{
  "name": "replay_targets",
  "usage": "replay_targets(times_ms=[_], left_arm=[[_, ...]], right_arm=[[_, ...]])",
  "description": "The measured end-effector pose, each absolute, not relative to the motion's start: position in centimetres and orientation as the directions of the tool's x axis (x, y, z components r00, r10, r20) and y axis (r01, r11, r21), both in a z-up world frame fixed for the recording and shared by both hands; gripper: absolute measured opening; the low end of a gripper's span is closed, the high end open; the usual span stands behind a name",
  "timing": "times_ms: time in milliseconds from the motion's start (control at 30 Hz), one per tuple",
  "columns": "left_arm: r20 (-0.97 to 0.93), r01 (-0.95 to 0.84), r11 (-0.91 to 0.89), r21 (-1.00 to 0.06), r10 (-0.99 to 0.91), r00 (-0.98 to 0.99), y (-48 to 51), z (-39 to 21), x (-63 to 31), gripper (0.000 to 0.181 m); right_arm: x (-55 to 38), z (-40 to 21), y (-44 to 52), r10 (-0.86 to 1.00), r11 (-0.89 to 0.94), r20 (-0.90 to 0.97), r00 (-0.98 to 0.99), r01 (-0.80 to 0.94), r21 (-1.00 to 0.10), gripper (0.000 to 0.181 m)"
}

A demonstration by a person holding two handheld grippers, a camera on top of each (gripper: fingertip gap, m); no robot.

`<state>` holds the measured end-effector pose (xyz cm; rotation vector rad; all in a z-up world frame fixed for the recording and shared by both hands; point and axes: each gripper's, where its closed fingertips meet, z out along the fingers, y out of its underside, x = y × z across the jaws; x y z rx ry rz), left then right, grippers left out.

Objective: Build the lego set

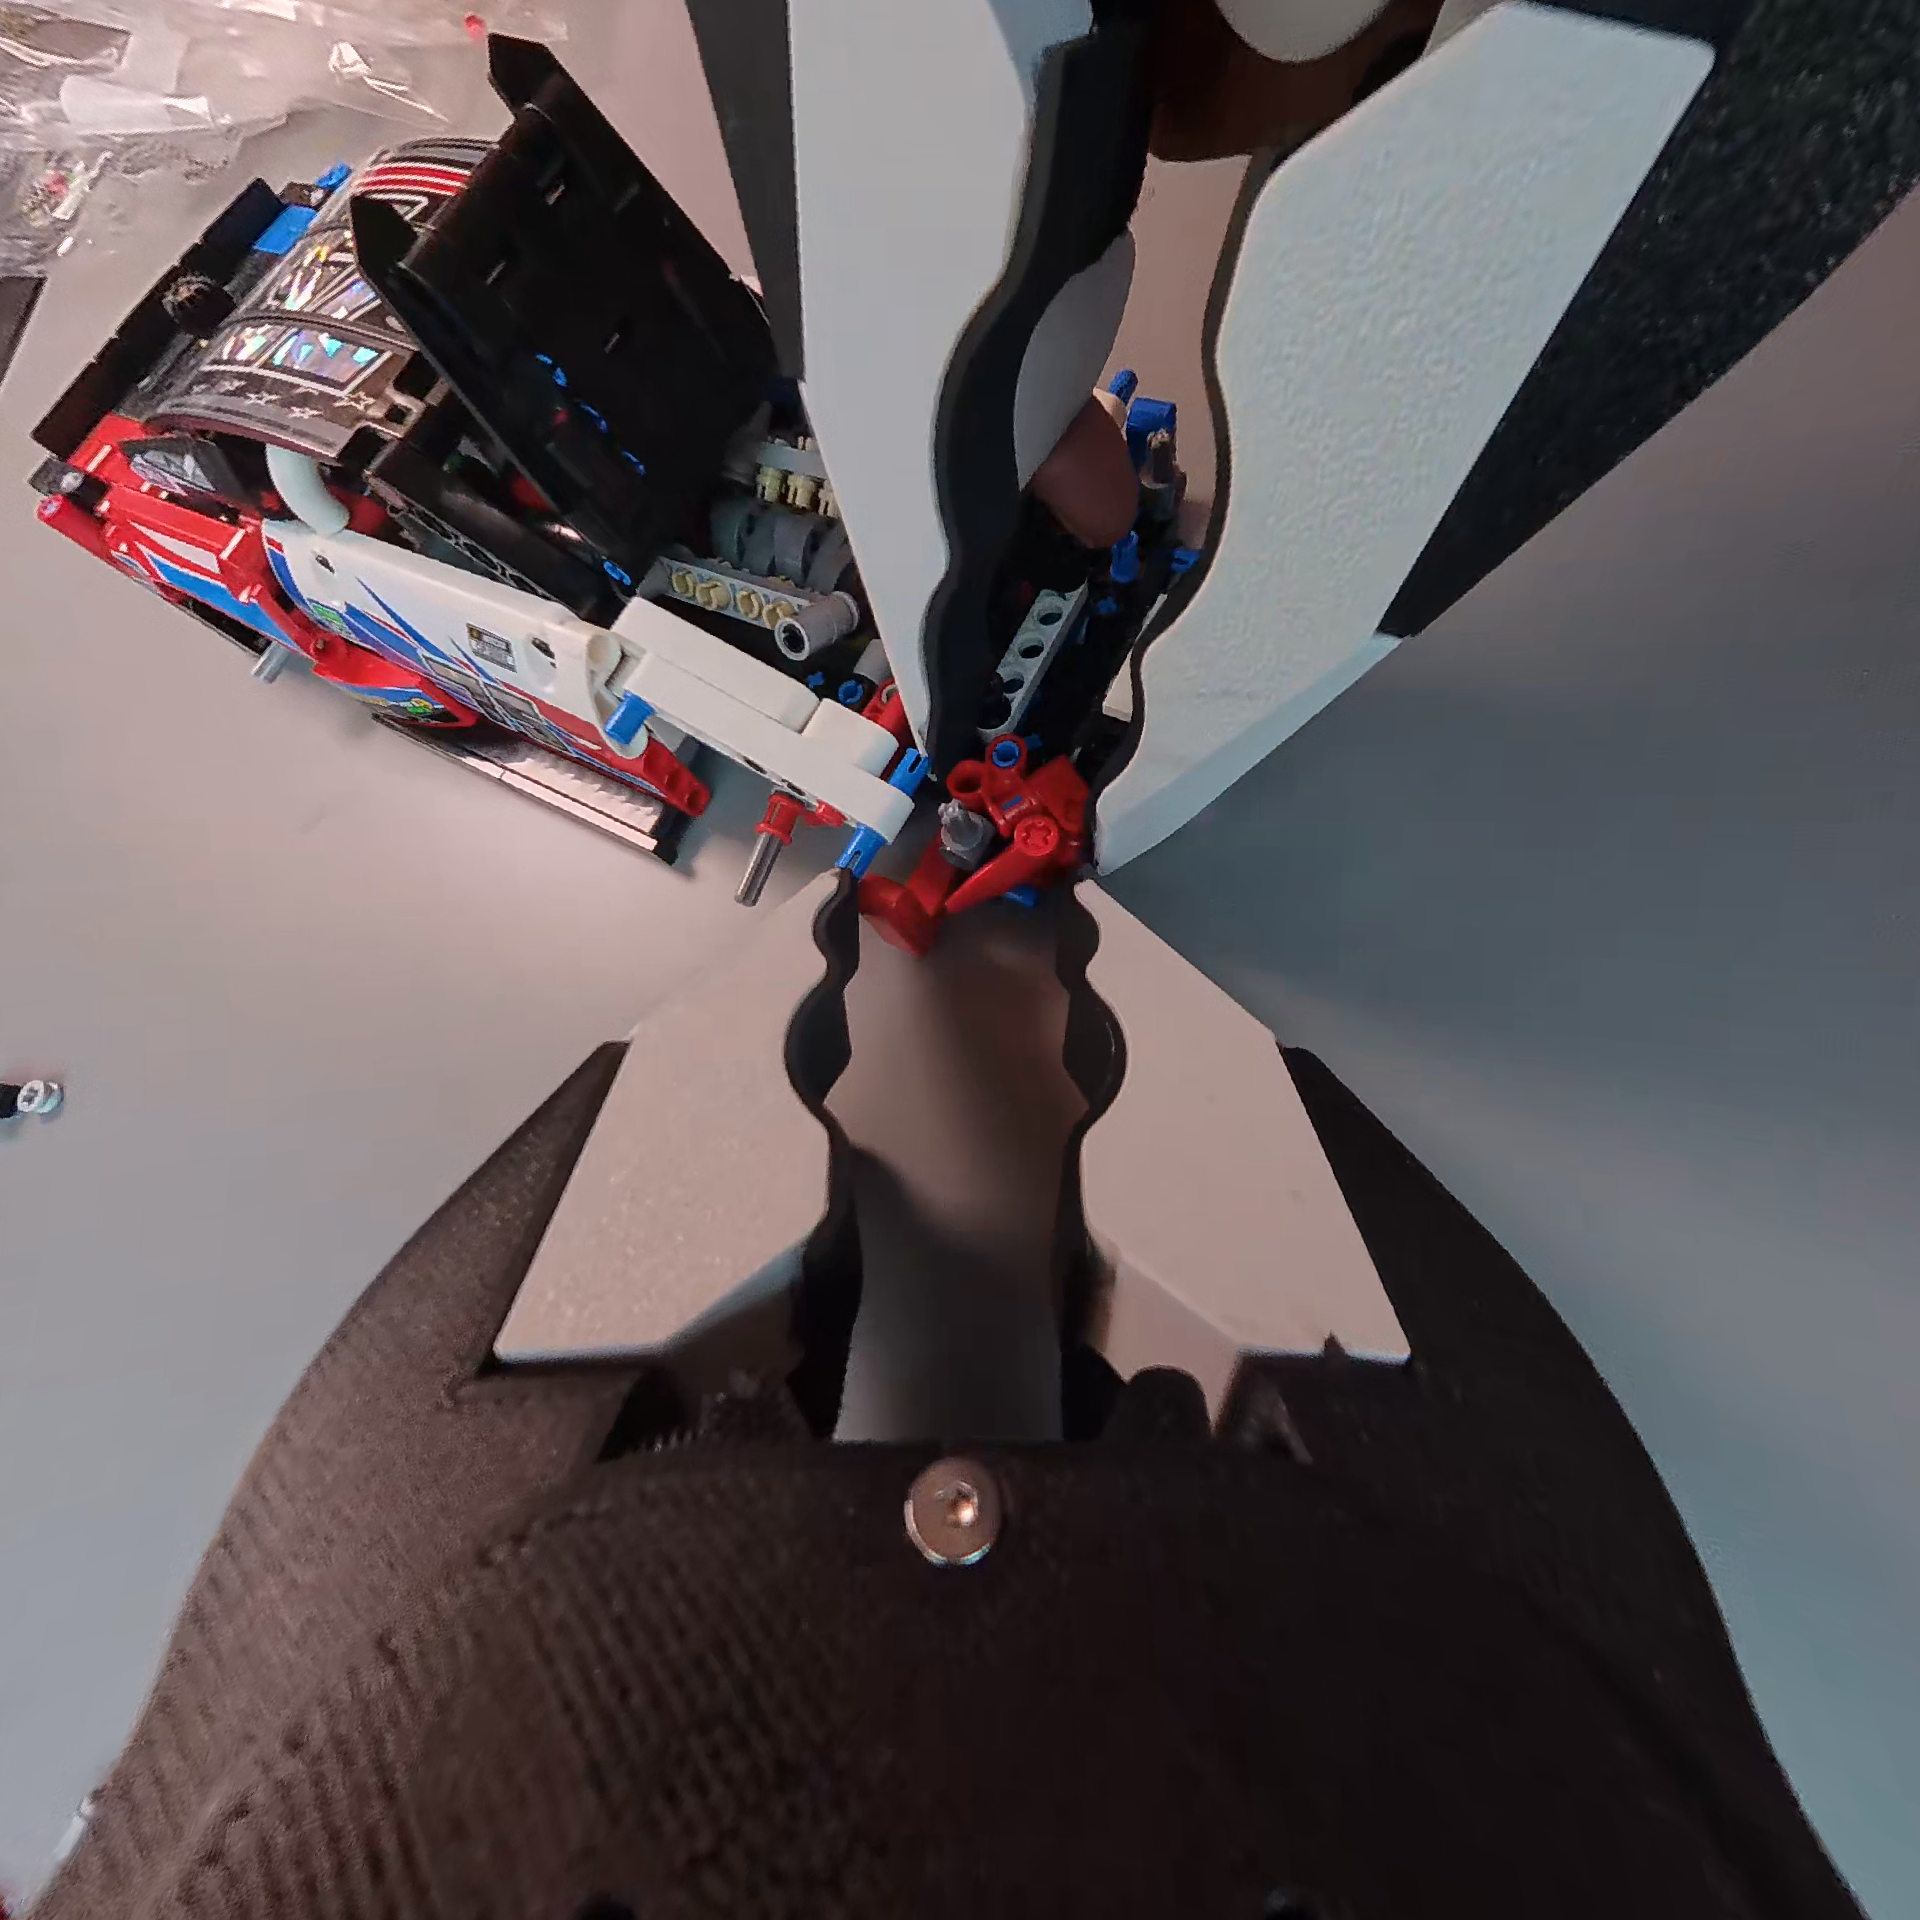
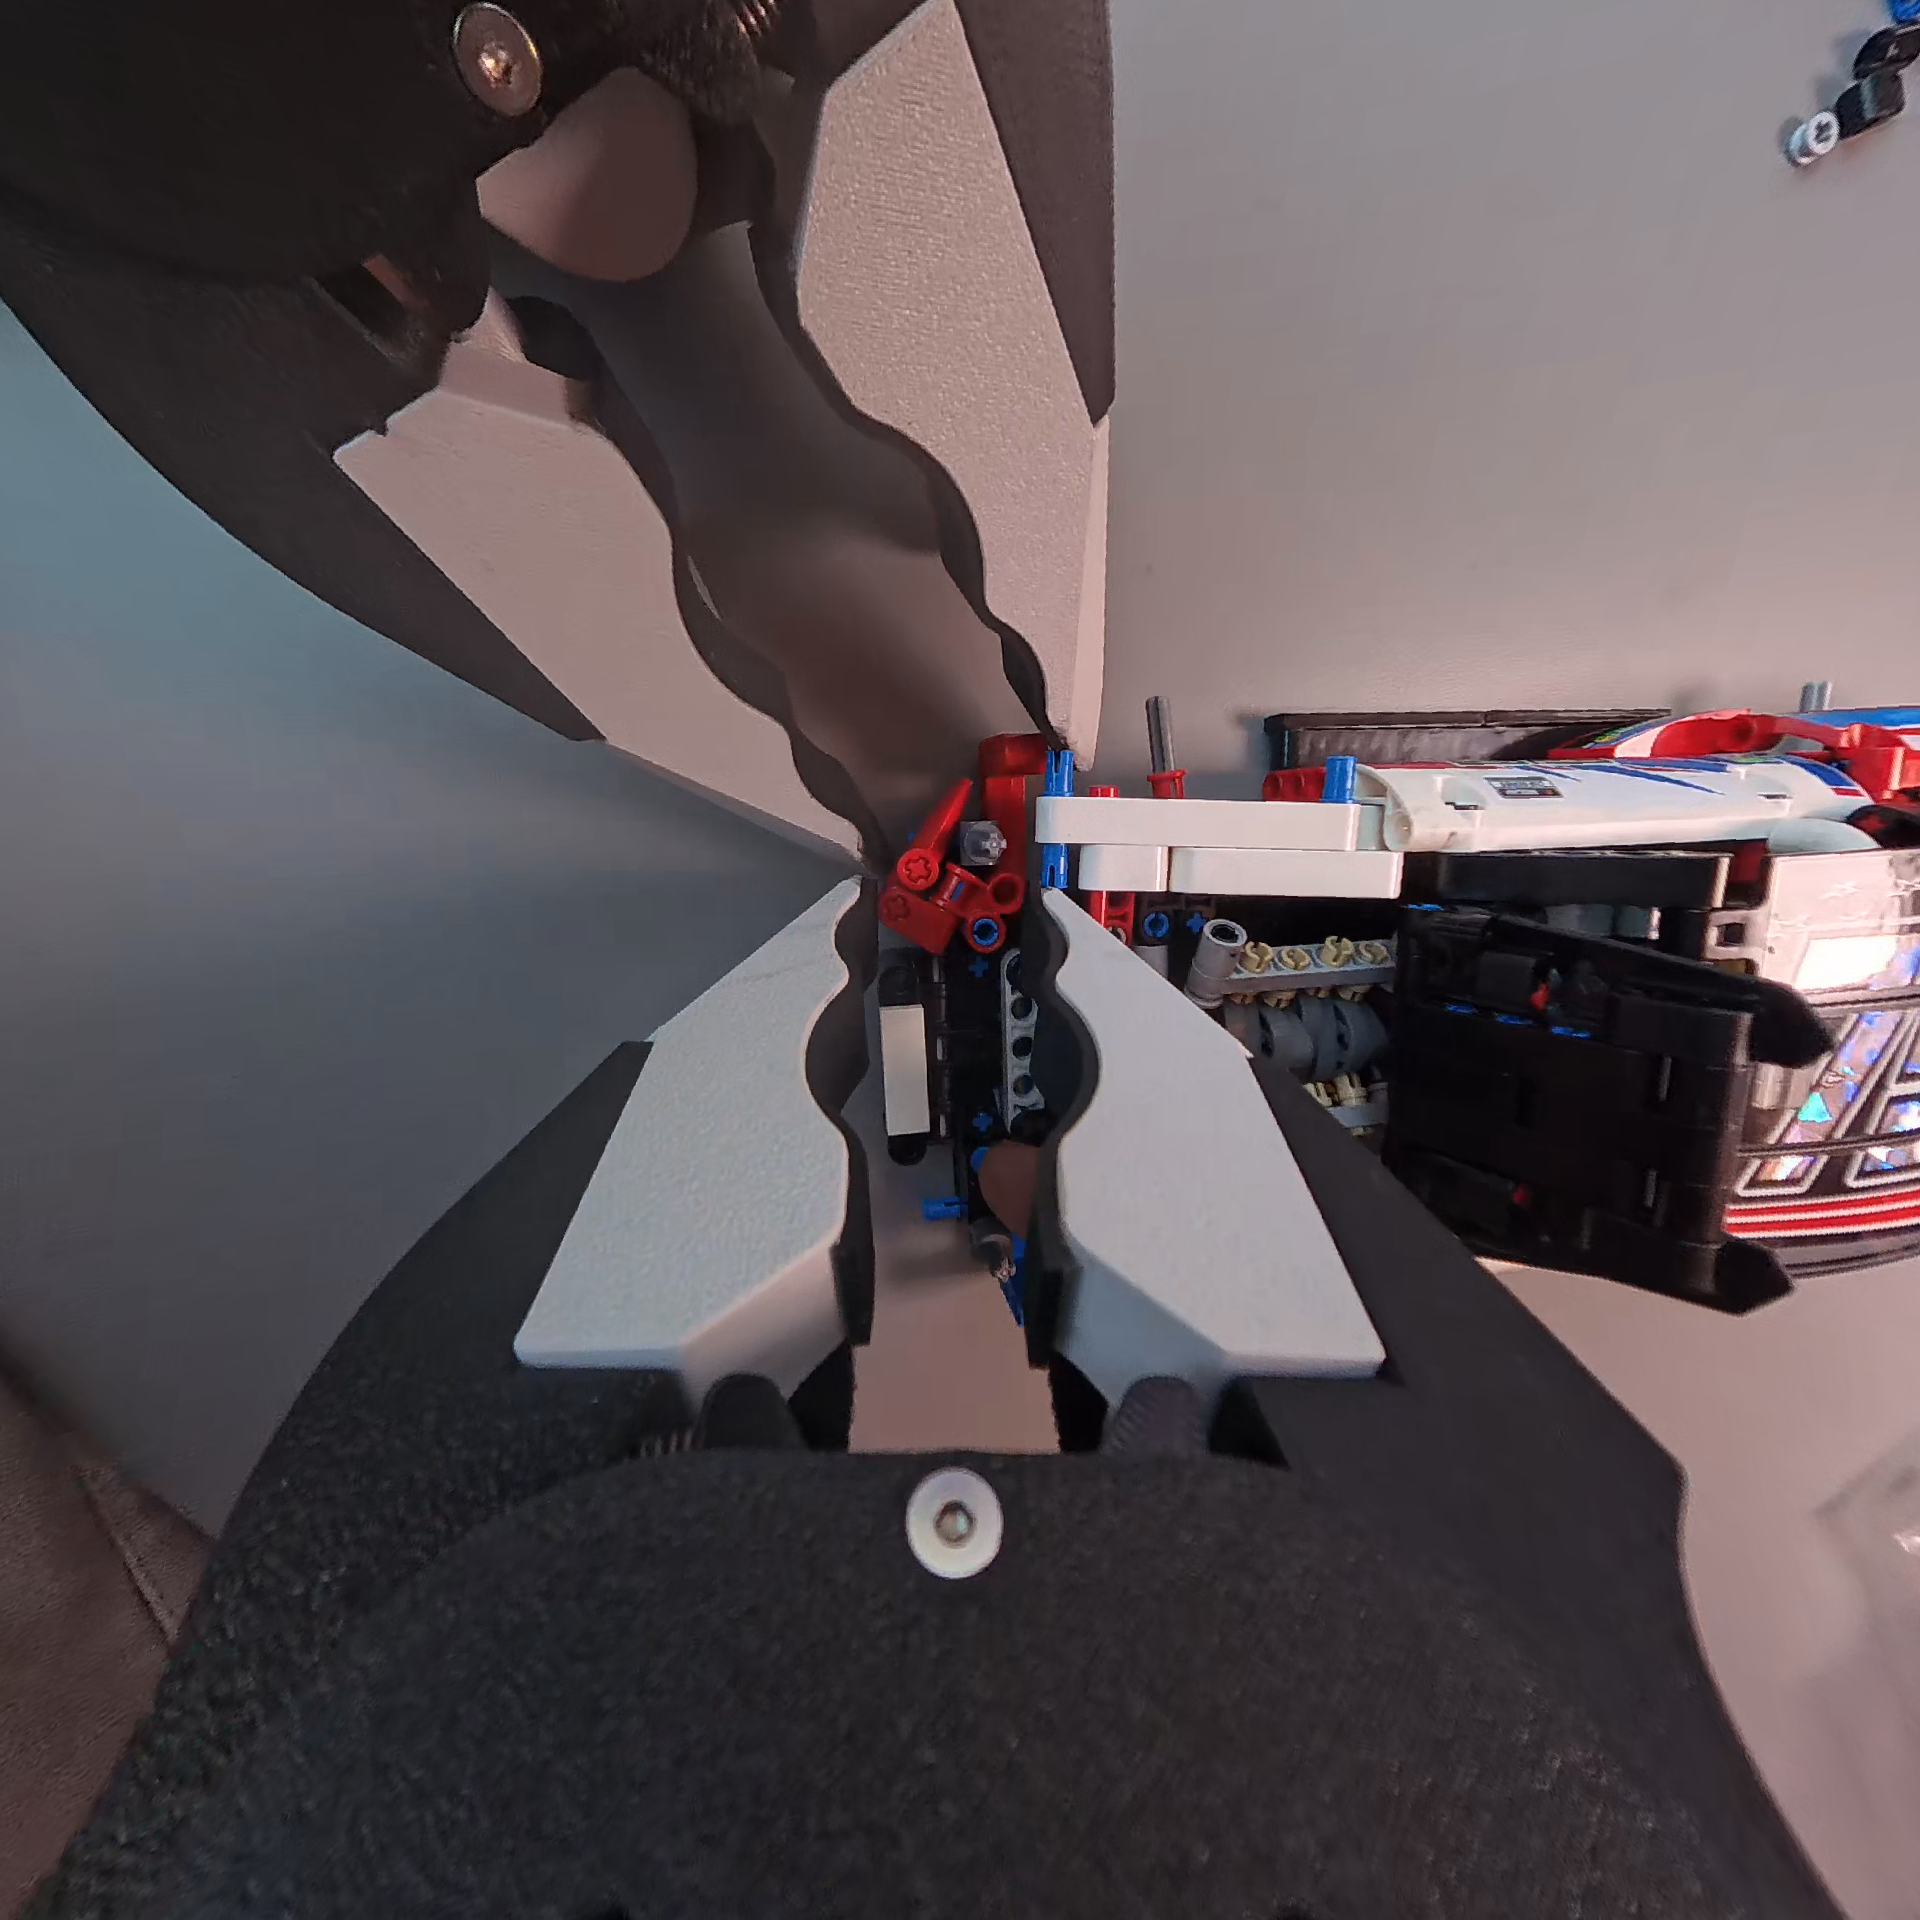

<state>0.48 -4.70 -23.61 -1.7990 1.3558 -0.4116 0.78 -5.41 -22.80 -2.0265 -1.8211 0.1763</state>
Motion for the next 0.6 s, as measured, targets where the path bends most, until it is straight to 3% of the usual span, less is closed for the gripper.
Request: replay_targets(times_ms=[600], left_arm=[[-0.206,-0.634,-0.090,-0.768,-0.903,0.377,-4.62,-23.70,1.18,0.033]], right_arm=[[1.70,-22.07,-5.63,0.983,-0.089,0.110,0.144,0.912,-0.400,0.022]])
